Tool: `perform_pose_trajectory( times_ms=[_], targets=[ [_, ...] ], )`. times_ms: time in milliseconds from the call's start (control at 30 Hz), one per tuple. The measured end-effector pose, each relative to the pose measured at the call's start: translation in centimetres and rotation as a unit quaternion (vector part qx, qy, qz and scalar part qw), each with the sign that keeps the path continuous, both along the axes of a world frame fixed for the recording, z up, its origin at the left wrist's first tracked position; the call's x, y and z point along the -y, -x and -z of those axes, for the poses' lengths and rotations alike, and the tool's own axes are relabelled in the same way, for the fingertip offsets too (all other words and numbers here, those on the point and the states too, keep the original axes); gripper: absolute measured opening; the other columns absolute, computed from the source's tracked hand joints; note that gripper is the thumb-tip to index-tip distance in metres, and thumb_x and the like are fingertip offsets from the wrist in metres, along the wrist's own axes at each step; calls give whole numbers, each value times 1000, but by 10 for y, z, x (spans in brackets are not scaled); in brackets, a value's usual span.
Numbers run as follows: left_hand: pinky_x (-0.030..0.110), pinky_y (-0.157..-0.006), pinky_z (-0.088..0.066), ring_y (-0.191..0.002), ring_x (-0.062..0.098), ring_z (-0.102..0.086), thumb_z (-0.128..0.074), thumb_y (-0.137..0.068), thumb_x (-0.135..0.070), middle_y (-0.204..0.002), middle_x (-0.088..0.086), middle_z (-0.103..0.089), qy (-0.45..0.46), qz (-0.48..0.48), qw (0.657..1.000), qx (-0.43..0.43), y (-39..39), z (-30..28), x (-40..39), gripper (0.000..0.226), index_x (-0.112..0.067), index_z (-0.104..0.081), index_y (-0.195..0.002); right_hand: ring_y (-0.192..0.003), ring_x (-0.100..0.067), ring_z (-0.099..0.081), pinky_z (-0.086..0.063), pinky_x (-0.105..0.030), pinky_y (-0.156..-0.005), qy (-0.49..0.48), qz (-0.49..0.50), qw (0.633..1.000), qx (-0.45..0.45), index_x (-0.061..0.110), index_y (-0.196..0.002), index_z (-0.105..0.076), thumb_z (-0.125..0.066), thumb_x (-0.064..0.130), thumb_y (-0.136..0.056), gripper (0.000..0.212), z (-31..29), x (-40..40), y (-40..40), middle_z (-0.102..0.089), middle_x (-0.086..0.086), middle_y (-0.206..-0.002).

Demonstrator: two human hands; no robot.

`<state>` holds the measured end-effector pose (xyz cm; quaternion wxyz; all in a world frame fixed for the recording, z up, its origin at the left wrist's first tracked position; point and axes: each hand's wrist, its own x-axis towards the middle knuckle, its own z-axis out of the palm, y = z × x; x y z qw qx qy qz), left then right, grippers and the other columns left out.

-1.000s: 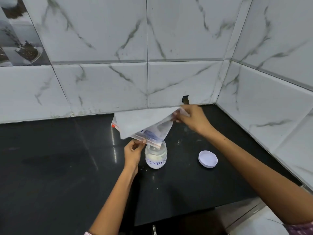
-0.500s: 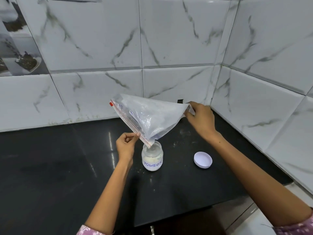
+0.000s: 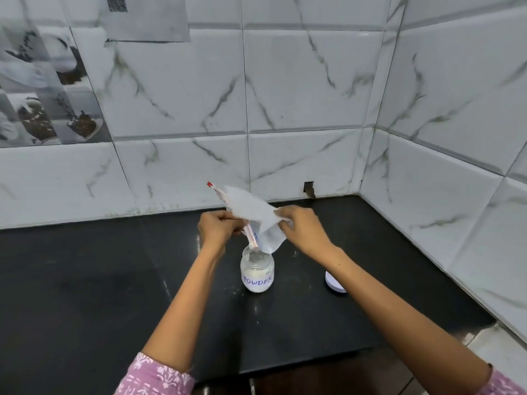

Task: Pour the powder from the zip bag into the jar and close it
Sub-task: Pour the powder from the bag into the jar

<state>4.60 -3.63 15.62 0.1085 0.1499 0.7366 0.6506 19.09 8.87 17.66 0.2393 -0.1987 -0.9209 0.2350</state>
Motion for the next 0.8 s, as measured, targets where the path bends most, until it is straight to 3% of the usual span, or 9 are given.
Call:
perform_pose_trajectory(
  times_ms=[133, 233, 333, 500, 600, 800],
  targets=[
    [29, -62, -59, -66, 27, -72, -81, -65, 5, -74, 14, -74, -22, 1, 1000, 11, -29, -11, 7, 12, -3, -74, -72, -112, -27, -61, -49, -36, -95, 82, -42, 996, -19, 5, -113, -66, -62, 19, -83, 33, 4, 22, -10, -68, -13, -118],
    [32, -65, -60, -66, 27, -73, -82, -66, 1, -75, 13, -75, -31, 12, 999, 7, -52, -10, 17, 12, -3, -75, -74, -117, -18, -58, -42, -19, -89, 141, -34, 989, -39, 10, -118, -65, -72, 32, -72, 52, 4, 38, -21, -66, -6, -123],
    [32, -64, -59, -66, 26, -73, -80, -67, 1, -74, 14, -75, -37, -2, 999, 0, -88, -5, 40, 8, -3, -76, -73, -121, -17, -54, -38, -17, -92, 152, -45, 987, -37, 9, -120, -64, -82, 43, -64, 67, 9, 58, -42, -64, -6, -126],
    [34, -65, -60, -66, 30, -72, -77, -70, 4, -73, 19, -73, -67, -31, 997, 32, -147, 10, 93, 6, 0, -74, -74, -115, -19, -59, -39, -15, -89, 136, -75, 987, -42, 7, -110, -70, -84, 30, -67, 51, 24, 104, -83, -69, -7, -117],
    [31, -61, -59, -62, 28, -72, -77, -72, 3, -71, 18, -73, -73, -65, 993, 59, -178, 30, 132, 6, 0, -73, -75, -107, -15, -63, -40, -6, -79, 163, -117, 979, -28, 6, -106, -72, -84, 24, -68, 44, 40, 137, -106, -72, -7, -111],
    [28, -57, -57, -60, 19, -71, -76, -73, 1, -65, 9, -74, -43, -169, 978, 118, -237, 109, 210, 14, -10, -74, -66, -94, -16, -68, -51, -22, -82, 203, -209, 955, 63, 3, -96, -75, -84, 14, -67, 33, 104, 204, -139, -74, -9, -102]
  ],
)
